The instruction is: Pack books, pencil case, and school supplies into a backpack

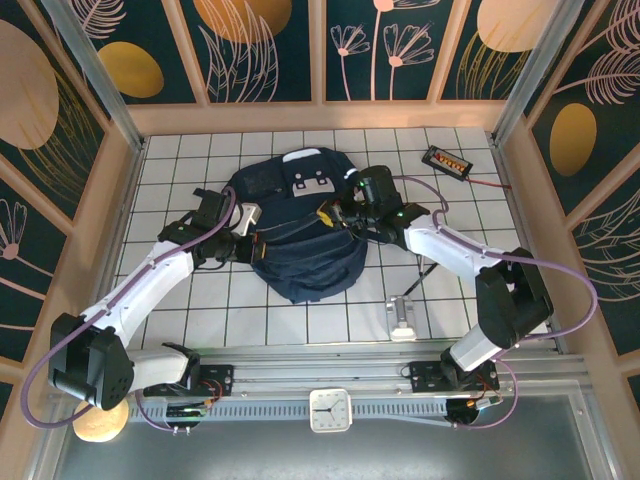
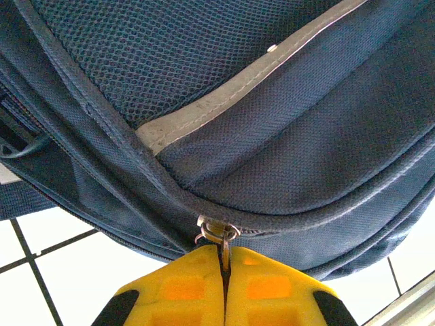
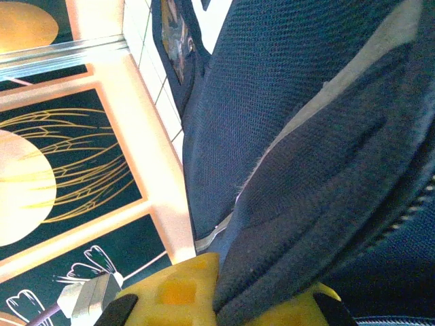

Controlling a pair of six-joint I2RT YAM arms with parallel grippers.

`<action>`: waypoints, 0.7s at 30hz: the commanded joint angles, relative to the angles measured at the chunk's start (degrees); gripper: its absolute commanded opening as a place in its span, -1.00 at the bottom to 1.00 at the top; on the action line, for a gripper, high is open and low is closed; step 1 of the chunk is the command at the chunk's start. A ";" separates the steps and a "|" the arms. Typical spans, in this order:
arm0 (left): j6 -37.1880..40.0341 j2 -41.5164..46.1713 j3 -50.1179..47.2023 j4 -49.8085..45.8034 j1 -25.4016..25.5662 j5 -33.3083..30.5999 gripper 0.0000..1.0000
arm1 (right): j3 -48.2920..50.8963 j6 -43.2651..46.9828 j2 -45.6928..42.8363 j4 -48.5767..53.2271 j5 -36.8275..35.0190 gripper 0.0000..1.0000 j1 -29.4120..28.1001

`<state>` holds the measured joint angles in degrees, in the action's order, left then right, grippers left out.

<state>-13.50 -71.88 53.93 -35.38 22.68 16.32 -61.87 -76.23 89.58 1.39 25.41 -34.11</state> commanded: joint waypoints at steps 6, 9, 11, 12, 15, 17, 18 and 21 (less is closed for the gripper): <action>3.85 -2.09 4.97 -7.90 -0.94 -14.19 -1.00 | 0.41 11.01 -4.13 9.25 -1.94 -1.00 5.04; 2.82 -5.04 6.87 -10.23 -2.15 -19.27 -1.00 | -1.08 16.54 -4.10 14.20 -0.80 -1.00 7.38; 2.70 -6.09 7.23 -10.33 -3.44 -21.13 -1.00 | -1.72 19.20 -3.77 15.90 -0.32 -1.00 8.79; 2.89 -6.72 7.53 -10.40 -4.31 -22.02 -1.00 | -2.29 20.74 -3.31 16.88 0.01 -1.00 9.48; 3.10 -8.03 8.74 -10.83 -6.50 -26.62 -1.00 | -4.02 23.62 -2.09 18.72 0.17 -1.00 10.82; 3.15 -9.06 9.16 -10.94 -7.67 -30.71 -1.00 | -5.18 24.72 -1.16 19.12 0.66 -1.00 11.31; 3.10 -9.85 9.13 -10.71 -8.36 -32.90 -1.00 | -6.10 25.42 -0.46 19.44 1.16 -1.00 11.48; 3.57 -13.49 8.75 -7.89 -10.31 -37.08 -1.00 | -8.40 26.65 1.10 20.21 2.41 -1.00 11.53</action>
<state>-9.39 -81.93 63.24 -38.09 19.66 4.45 -67.48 -54.70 90.52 15.57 33.43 -27.83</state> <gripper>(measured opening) 0.043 0.061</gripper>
